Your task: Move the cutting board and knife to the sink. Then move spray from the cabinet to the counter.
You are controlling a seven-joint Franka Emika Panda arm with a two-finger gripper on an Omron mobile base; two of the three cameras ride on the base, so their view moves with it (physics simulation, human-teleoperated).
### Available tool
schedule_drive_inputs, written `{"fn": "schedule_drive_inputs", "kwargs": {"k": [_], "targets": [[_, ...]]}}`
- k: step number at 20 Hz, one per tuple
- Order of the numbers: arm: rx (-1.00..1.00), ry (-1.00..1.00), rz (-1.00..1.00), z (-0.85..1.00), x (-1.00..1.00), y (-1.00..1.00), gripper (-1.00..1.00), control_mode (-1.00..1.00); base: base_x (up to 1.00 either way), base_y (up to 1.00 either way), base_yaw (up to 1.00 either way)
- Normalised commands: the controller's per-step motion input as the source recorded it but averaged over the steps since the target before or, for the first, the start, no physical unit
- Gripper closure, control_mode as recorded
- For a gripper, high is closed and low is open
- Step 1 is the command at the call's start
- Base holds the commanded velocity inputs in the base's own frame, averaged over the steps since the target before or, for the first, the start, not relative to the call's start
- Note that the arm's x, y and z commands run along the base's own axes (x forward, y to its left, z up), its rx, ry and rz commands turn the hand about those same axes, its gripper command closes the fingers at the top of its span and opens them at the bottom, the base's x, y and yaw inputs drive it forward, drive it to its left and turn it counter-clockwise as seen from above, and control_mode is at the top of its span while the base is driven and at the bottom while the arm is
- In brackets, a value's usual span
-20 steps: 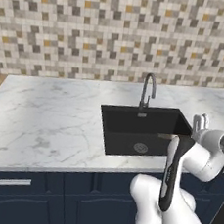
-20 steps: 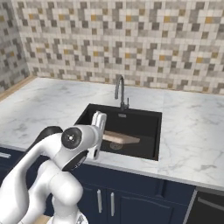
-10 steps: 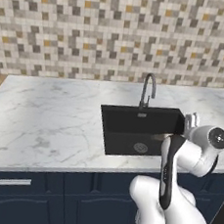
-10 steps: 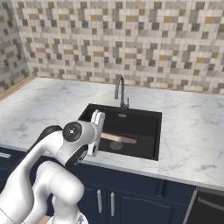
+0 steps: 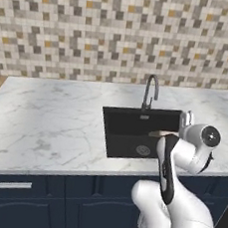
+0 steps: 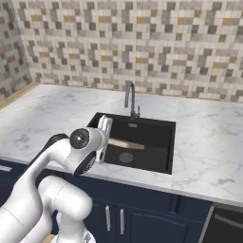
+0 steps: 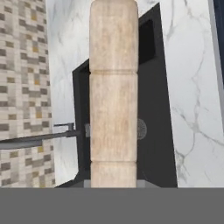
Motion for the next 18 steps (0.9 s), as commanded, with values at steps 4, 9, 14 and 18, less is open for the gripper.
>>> {"fn": "schedule_drive_inputs", "kwargs": {"k": [4, 9, 14, 18], "targets": [[0.00, -0.01, 0.00, -0.15, 0.74, 0.08, 1.00, -1.00, 0.00, 0.00, 0.00], [-0.02, 0.20, 0.00, -0.18, 0.56, 0.10, 1.00, -1.00, 0.00, 0.00, 0.00], [-0.01, 0.11, 0.00, -0.28, 0.61, 0.01, 1.00, -1.00, 0.00, 0.00, 0.00], [0.00, -0.02, 0.00, -0.35, 0.62, 0.00, 1.00, -1.00, 0.00, 0.00, 0.00]]}}
